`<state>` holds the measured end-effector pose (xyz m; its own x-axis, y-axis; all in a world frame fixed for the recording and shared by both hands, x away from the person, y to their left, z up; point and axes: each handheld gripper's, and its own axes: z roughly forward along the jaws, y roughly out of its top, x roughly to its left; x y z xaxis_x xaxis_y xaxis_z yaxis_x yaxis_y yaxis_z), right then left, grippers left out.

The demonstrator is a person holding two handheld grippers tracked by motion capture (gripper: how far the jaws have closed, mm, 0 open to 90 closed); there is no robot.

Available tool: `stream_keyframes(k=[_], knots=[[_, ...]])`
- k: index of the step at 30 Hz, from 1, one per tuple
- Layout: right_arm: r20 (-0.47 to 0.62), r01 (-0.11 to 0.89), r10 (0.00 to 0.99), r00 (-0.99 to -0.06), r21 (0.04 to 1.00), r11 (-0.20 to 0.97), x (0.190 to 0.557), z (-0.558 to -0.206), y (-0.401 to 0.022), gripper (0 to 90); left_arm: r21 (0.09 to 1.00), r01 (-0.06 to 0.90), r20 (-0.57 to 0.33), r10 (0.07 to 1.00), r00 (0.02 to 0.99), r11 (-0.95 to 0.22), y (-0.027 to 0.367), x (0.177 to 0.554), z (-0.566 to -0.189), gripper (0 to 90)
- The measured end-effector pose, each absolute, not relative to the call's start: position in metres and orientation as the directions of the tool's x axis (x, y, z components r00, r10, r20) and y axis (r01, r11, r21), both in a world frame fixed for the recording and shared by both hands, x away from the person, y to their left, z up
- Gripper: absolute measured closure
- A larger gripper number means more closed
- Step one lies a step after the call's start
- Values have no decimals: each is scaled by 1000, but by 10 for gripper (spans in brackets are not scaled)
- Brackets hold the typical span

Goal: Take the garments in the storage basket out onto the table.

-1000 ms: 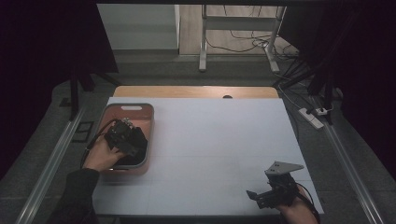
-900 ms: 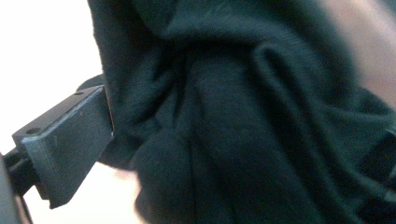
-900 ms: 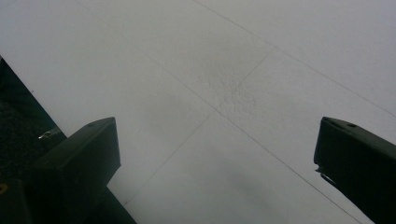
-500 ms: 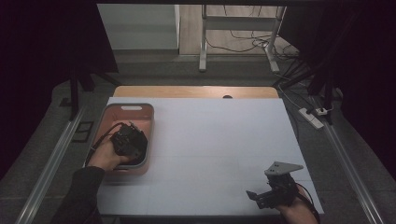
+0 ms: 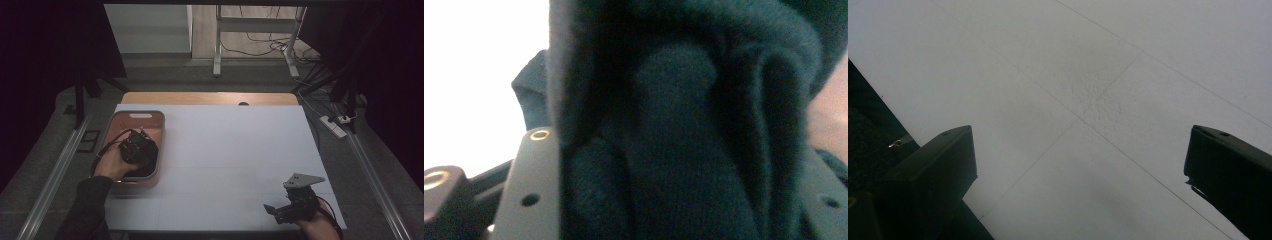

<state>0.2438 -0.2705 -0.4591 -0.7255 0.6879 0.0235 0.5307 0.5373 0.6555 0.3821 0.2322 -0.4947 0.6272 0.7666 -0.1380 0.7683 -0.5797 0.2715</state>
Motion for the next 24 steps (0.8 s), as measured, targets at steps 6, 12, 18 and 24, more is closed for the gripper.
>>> stream_keyframes(k=[6, 12, 18, 24], knots=[[23, 528, 687, -726, 658, 536, 244, -459, -271, 0, 335, 771, -127, 784, 607, -542, 241, 380, -489, 491], [23, 529, 687, -726, 657, 537, 244, -459, -271, 0, 441, 763, -147, 801, 580, -472, 251, 376, -471, 483], [29, 537, 692, -721, 655, 532, 244, -459, -271, 0, 519, 750, -167, 812, 559, -410, 258, 372, -450, 476], [32, 540, 694, -720, 654, 530, 245, -459, -271, 0, 576, 725, -163, 815, 556, -379, 261, 370, -432, 473]])
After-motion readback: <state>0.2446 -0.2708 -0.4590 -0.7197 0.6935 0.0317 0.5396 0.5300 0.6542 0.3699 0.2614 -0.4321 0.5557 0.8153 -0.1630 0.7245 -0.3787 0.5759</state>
